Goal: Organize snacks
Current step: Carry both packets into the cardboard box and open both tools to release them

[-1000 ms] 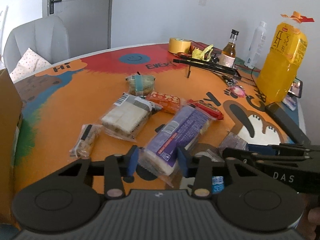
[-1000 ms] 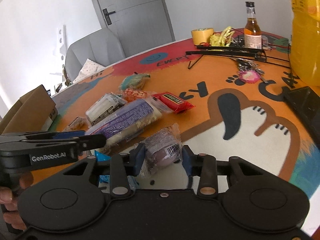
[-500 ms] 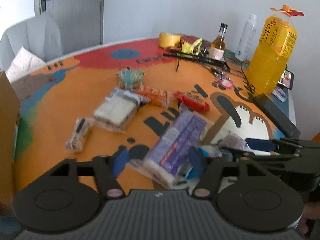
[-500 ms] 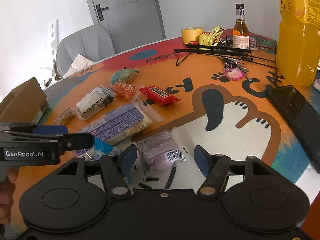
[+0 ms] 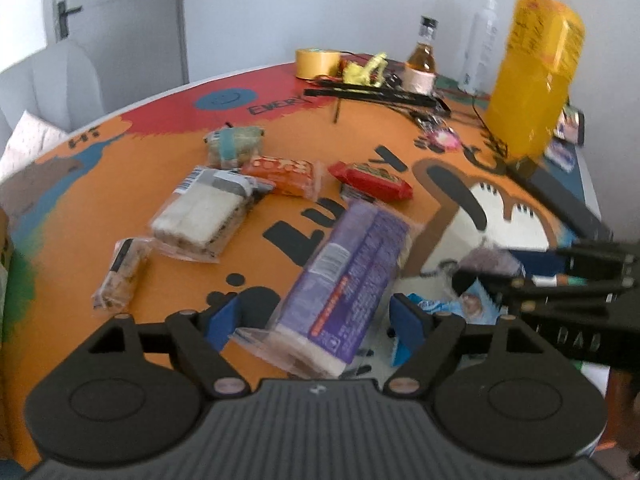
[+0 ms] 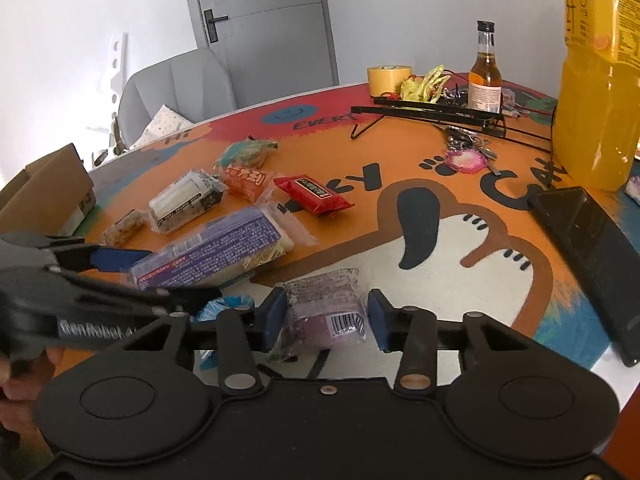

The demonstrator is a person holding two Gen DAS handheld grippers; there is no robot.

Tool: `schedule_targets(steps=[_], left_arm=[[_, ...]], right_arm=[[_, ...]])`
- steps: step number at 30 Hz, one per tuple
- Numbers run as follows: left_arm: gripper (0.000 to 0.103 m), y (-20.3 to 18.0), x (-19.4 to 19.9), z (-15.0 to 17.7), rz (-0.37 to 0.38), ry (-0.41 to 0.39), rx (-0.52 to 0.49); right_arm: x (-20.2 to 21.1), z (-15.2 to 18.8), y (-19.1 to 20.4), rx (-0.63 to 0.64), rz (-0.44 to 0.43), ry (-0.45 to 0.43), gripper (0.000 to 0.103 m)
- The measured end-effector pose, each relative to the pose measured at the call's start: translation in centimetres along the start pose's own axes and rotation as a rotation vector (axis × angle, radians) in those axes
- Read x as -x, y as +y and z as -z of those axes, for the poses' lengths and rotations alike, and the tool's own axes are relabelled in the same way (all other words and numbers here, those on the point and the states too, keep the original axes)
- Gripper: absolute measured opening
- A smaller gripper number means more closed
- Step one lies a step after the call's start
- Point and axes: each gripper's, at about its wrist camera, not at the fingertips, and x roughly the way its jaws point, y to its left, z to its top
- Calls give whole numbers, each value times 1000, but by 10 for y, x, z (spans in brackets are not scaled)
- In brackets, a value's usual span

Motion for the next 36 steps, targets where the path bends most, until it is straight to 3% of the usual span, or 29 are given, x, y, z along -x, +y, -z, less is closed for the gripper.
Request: schedule_targets(steps=[2, 4, 5, 6, 22, 36], left_arm=[[70, -3, 1, 3, -26, -12, -15], [52, -1, 4, 2, -19, -14, 1], [37, 1, 6, 1, -4, -11, 8], [34, 2, 7, 0, -12, -9, 18], [32, 27, 52, -7, -15, -103, 96], [32, 65, 98, -12, -89, -198, 159]], right_arm=[[1, 0, 1, -4, 0, -1, 39], [1, 0, 1, -12, -7, 0, 38], [1, 0, 2, -17, -13, 0, 38], [2, 0, 2, -20, -19, 0, 37], [15, -18, 27, -13, -66, -64, 36], [13, -44, 73, 39, -152, -116, 36]])
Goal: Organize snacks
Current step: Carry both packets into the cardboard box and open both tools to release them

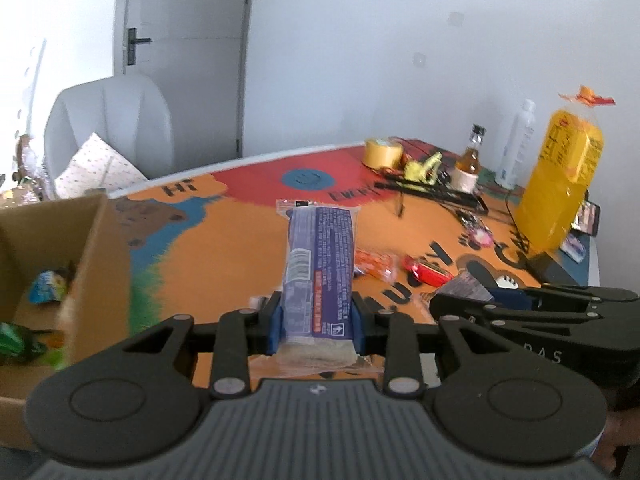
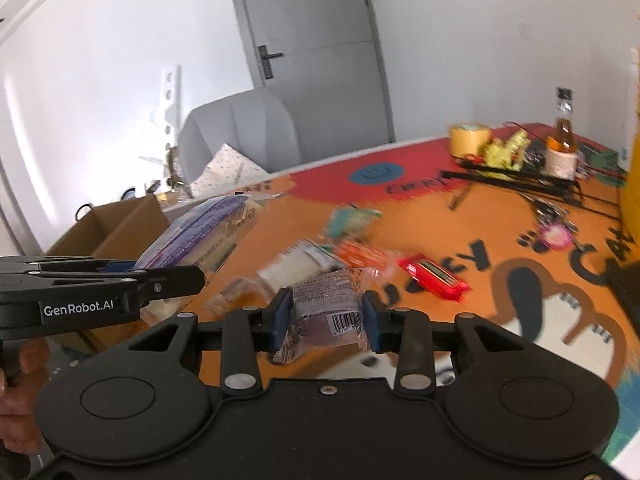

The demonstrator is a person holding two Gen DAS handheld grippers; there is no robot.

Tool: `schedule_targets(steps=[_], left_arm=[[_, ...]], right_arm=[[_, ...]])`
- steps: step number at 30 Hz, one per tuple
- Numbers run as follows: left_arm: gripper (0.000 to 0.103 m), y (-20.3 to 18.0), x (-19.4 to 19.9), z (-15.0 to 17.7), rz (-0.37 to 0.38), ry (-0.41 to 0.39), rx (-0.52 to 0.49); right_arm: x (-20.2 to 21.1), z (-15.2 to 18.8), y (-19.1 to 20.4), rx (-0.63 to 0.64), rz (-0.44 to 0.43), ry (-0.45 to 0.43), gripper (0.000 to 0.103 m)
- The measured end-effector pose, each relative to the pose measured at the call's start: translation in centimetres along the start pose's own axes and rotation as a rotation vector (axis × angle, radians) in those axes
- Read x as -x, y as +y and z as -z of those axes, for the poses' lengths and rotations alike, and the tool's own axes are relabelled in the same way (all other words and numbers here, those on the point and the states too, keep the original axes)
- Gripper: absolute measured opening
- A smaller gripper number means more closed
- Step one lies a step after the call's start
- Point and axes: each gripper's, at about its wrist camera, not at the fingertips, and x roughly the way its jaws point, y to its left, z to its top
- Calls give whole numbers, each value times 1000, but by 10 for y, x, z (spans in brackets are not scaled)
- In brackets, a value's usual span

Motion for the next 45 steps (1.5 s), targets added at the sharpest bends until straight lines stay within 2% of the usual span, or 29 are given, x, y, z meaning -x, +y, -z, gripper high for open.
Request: schedule_targets(steps=[13, 30, 32, 33, 34, 43, 45], left_arm=[[32, 54, 41, -9, -124, -66, 68], [31, 118, 73, -7, -234, -92, 148], [29, 126, 75, -6, -248, -96, 157], [12, 130, 76, -6, -252, -97, 163], [7, 135, 76, -6, -253, -92, 171], [8, 163, 78, 0, -282, -74, 230], [11, 165, 81, 0, -287, -76, 236]], right_arm=[[-18, -25, 59, 84, -121, -31, 36], [-41, -44, 127, 188, -209, -30, 36], [-44, -45, 135, 199, -219, -27, 36], [-45, -45, 139, 205, -223, -26, 36], [-47, -45, 143, 211, -229, -26, 36], [-53, -45, 163, 231, -256, -6, 36], [-55, -46, 167, 235, -261, -1, 36]])
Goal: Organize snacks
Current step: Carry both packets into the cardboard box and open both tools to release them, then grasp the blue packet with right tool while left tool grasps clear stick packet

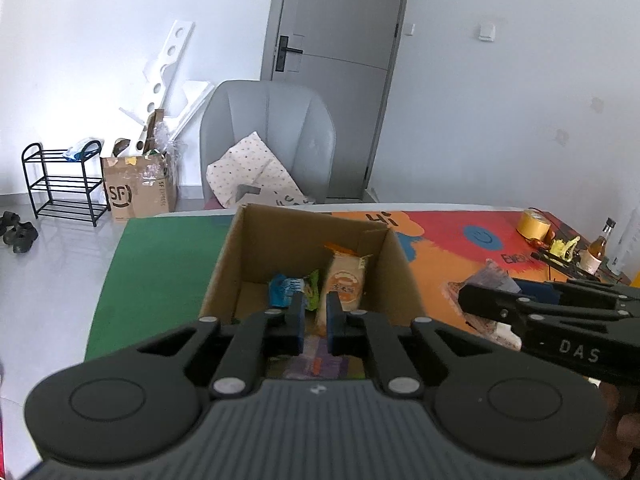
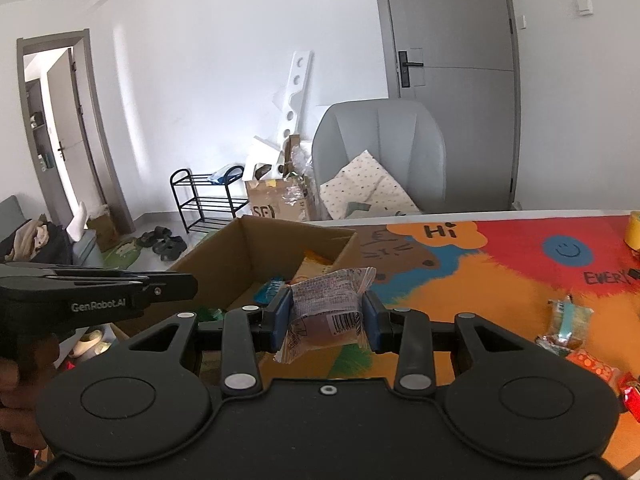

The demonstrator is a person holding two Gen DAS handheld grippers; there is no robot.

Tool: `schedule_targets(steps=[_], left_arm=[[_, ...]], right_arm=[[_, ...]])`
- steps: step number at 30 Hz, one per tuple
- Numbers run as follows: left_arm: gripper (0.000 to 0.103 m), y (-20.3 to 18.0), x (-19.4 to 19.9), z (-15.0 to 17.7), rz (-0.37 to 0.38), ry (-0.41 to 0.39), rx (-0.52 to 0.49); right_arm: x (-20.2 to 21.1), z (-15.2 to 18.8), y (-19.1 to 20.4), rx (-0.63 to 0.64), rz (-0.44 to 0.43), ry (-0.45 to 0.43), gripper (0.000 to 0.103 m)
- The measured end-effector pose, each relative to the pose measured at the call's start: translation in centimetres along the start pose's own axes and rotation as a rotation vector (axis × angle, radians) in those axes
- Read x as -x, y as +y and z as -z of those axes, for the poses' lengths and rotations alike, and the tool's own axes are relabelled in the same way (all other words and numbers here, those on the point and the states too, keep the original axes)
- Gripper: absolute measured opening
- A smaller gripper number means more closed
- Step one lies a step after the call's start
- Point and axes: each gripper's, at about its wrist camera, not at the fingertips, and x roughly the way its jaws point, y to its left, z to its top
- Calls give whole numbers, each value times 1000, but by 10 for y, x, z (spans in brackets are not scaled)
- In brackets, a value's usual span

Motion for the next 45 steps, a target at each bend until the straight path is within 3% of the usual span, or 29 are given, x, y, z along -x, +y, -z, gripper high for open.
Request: schedule_targets(steps=[4, 7, 9, 14, 18, 22, 28, 33, 45], left_arm=[[16, 8, 3, -1, 7, 12, 29], [33, 15, 8, -3, -1, -1, 45], [51, 19, 12, -4, -10, -15, 51], [76, 25, 17, -4, -20, -38, 61], [87, 23, 15, -3, -14, -47, 49], [93, 11, 13, -1, 5, -48, 28], [97, -8, 9, 3, 40, -33, -12], [102, -27, 9, 8, 75, -22, -33], [103, -61, 7, 14, 140, 9, -70]], right_arm=[[-7, -3, 7, 8, -24, 9, 36], [-12, -6, 17, 22, -42, 14, 36], [-17, -8, 21, 24, -50, 19, 36], [-22, -11, 26, 15, -53, 17, 63], [-15, -8, 19, -9, -25, 14, 65], [-6, -2, 8, -32, 16, 13, 81], [14, 8, -10, -64, 73, 17, 92], [27, 16, -28, -111, 103, 26, 96], [69, 36, -60, -174, 187, 38, 103]])
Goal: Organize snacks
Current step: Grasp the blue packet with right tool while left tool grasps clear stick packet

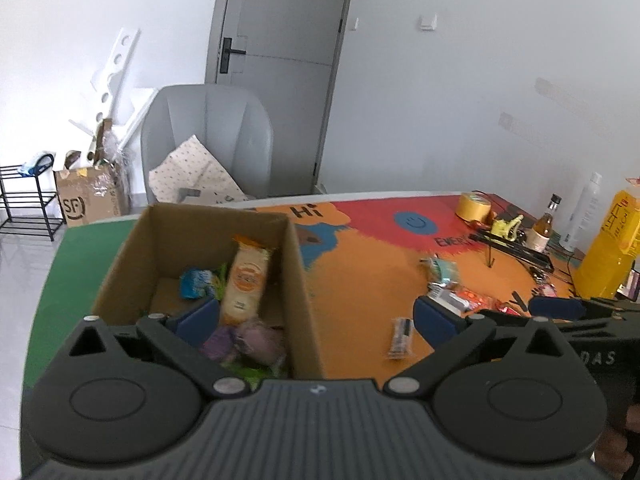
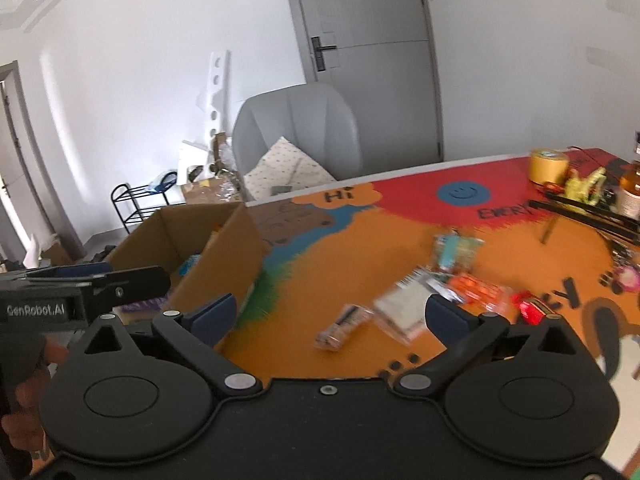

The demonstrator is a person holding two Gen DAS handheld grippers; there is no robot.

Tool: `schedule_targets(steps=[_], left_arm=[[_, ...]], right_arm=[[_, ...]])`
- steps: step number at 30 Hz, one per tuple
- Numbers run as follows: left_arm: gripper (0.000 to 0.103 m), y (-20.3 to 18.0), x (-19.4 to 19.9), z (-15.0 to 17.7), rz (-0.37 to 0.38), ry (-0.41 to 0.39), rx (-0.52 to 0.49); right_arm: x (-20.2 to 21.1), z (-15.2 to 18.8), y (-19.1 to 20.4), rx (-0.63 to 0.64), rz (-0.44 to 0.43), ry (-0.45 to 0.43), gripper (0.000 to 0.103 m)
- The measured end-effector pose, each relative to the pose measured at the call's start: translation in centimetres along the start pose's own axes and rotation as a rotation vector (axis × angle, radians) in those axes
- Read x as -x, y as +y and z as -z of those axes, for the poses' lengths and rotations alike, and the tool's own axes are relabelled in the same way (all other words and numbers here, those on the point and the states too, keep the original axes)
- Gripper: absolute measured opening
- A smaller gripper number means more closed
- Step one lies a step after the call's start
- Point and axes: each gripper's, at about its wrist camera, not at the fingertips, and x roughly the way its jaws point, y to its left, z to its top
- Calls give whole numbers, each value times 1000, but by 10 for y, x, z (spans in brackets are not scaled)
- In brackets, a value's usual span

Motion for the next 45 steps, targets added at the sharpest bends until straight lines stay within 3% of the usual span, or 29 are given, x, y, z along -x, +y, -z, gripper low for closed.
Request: schedule_targets(steps=[15, 26, 35, 38, 42, 45], left_arm=[[103, -41, -7, 13, 71, 55, -47], [102, -64, -17, 22, 128, 92, -55], [98, -76, -31, 30, 156, 116, -77], [93, -80, -38, 33, 165, 132, -86], [84, -83, -48, 35, 170, 140, -89], [80, -86, -55, 32, 167, 139, -103]], right_arm=[[37, 31, -54, -90, 116, 19, 103], [49, 58, -79, -137, 143, 54, 100], [42, 76, -89, -166, 137, 106, 80], [36, 82, -92, -176, 128, 129, 67], [25, 87, -97, -184, 116, 164, 36], [19, 88, -100, -180, 109, 162, 31]])
